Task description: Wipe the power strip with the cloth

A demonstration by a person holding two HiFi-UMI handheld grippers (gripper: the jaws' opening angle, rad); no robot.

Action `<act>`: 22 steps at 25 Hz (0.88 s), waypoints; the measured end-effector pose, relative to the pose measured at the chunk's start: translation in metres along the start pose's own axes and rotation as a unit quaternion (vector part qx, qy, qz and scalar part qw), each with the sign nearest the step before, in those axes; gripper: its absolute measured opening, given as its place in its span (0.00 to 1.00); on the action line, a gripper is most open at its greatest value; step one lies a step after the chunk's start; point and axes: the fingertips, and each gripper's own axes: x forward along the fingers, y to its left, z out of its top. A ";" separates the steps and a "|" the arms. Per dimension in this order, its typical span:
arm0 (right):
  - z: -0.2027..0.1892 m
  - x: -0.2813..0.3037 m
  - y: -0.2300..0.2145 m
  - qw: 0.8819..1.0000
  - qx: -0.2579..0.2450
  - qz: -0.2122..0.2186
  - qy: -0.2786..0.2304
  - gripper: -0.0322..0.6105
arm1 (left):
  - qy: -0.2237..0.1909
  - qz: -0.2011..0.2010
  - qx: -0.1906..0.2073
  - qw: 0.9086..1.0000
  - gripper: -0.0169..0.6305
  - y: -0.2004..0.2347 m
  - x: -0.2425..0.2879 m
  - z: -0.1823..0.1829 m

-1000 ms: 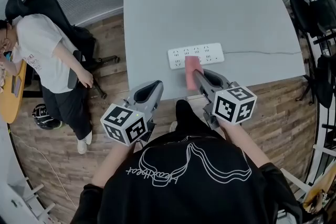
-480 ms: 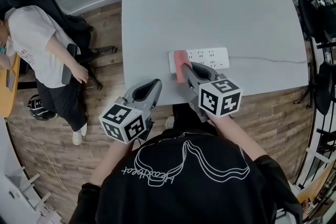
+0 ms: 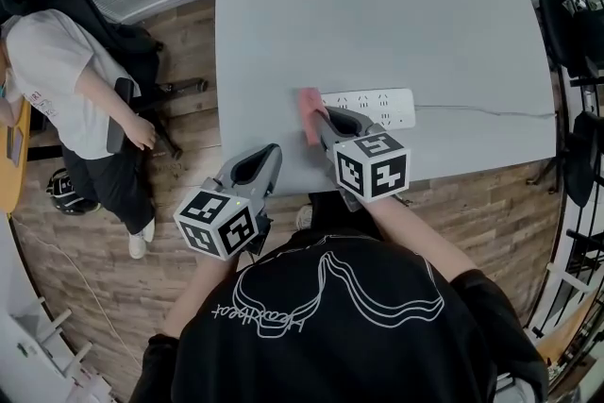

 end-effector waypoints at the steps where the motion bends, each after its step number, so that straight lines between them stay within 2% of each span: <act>1: -0.001 0.001 0.000 1.000 -0.001 -0.001 0.003 0.10 | -0.001 0.001 -0.001 1.000 0.05 0.001 0.000 0.001; 12: -0.013 0.010 -0.010 0.998 -0.025 -0.036 0.037 0.10 | 0.001 0.001 -0.003 1.000 0.05 0.007 0.000 0.000; 22: -0.015 0.000 -0.025 0.996 -0.052 -0.063 0.048 0.10 | 0.005 -0.006 0.000 1.000 0.05 -0.005 0.006 -0.001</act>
